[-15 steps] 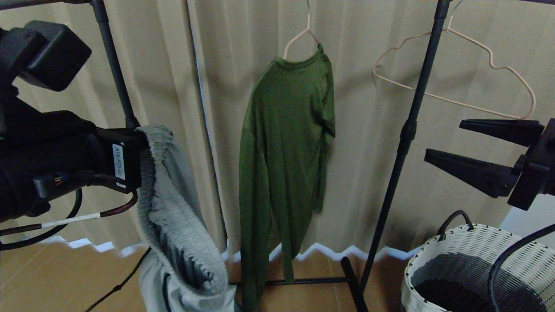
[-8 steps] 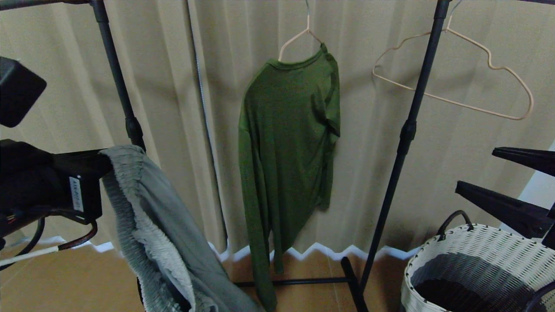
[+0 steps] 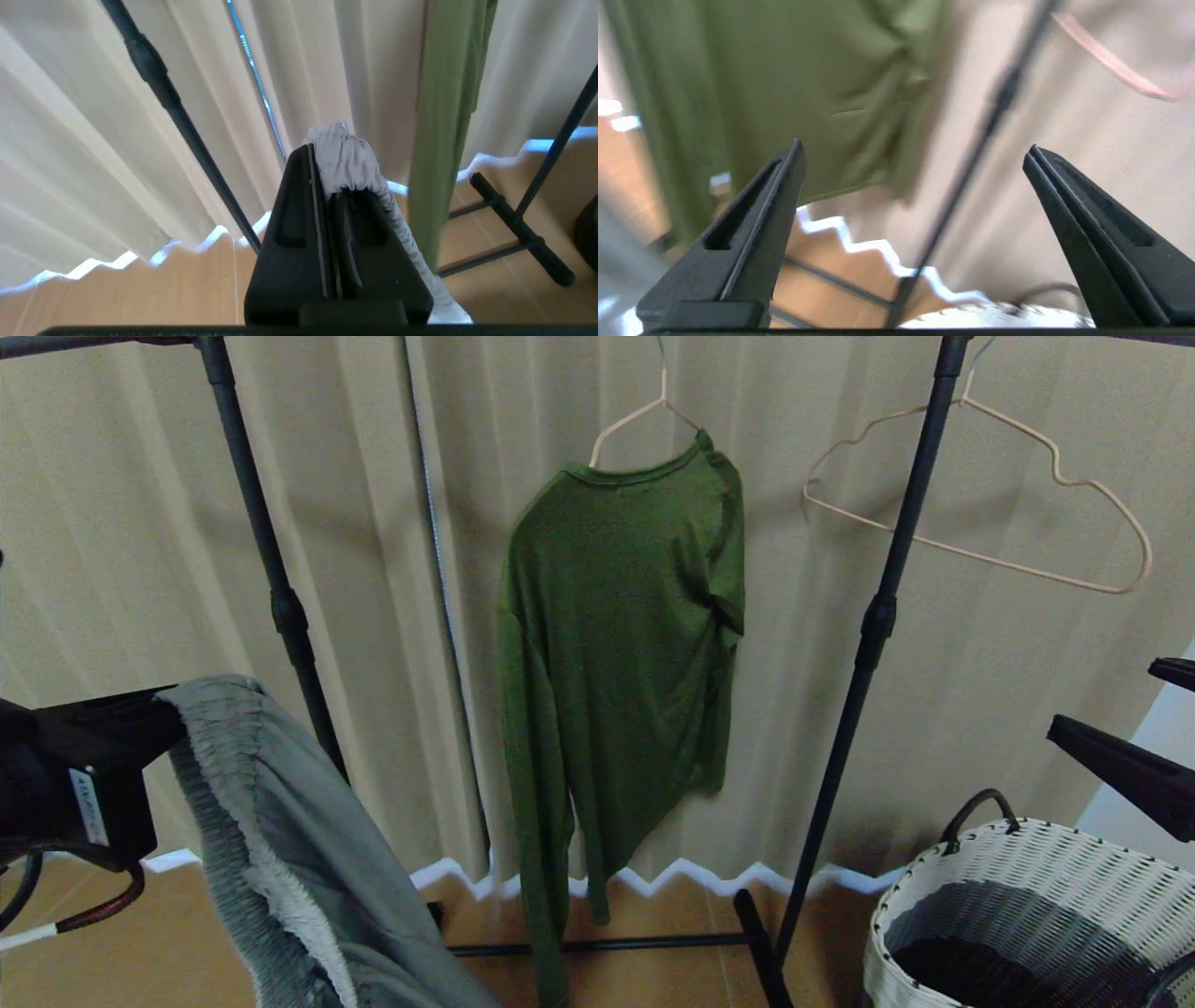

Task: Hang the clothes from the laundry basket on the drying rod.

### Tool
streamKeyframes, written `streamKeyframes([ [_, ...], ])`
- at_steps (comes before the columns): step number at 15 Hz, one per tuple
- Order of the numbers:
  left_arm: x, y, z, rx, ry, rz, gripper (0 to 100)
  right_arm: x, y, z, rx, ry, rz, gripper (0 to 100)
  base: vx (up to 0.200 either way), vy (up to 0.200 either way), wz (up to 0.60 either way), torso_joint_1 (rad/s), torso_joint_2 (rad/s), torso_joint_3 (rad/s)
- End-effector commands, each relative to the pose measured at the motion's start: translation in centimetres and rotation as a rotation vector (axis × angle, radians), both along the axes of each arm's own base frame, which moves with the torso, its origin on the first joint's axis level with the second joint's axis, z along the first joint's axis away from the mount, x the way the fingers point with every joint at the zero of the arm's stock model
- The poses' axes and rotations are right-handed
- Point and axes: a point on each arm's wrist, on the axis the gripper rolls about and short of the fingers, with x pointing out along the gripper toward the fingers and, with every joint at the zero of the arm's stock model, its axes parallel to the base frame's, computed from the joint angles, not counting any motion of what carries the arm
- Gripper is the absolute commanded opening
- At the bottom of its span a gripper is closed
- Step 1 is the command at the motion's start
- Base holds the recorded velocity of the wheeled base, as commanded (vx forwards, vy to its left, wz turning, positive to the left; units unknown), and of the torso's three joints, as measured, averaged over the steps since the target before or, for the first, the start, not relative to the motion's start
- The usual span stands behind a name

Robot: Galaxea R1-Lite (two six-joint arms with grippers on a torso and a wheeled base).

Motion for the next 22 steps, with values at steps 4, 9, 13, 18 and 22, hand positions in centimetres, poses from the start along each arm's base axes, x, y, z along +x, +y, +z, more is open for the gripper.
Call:
streamKeyframes([
  [4,-0.7,0.3,-0.7,0.007,0.007,-0.004,0,0.4,-0.3,-0.2,-0.001,0.014,-0.036,100,0.000,0.000,0.00,0.002,-0.02,-0.007],
  [9,-1.0,0.5,-0.7,0.012,-0.003,-0.007,0,0.7,-0.3,-0.1,0.000,0.012,-0.036,100,0.000,0.000,0.00,0.074,-0.30,-0.288],
  [13,-1.1,0.6,-0.8,0.014,-0.003,-0.008,0,0.7,-0.3,-0.1,0.000,0.012,-0.036,100,0.000,0.000,0.00,0.126,-0.51,-0.313],
  [18,-1.4,0.8,-1.0,0.017,-0.004,-0.008,0,0.7,-0.3,-0.1,-0.001,0.011,-0.039,100,0.000,0.000,0.00,0.168,-0.47,-0.304],
  [22,-1.7,1.0,-1.1,0.032,-0.012,-0.010,0,0.9,-0.3,-0.6,-0.010,0.028,-0.072,100,0.000,0.000,0.00,0.195,-0.49,-0.290],
])
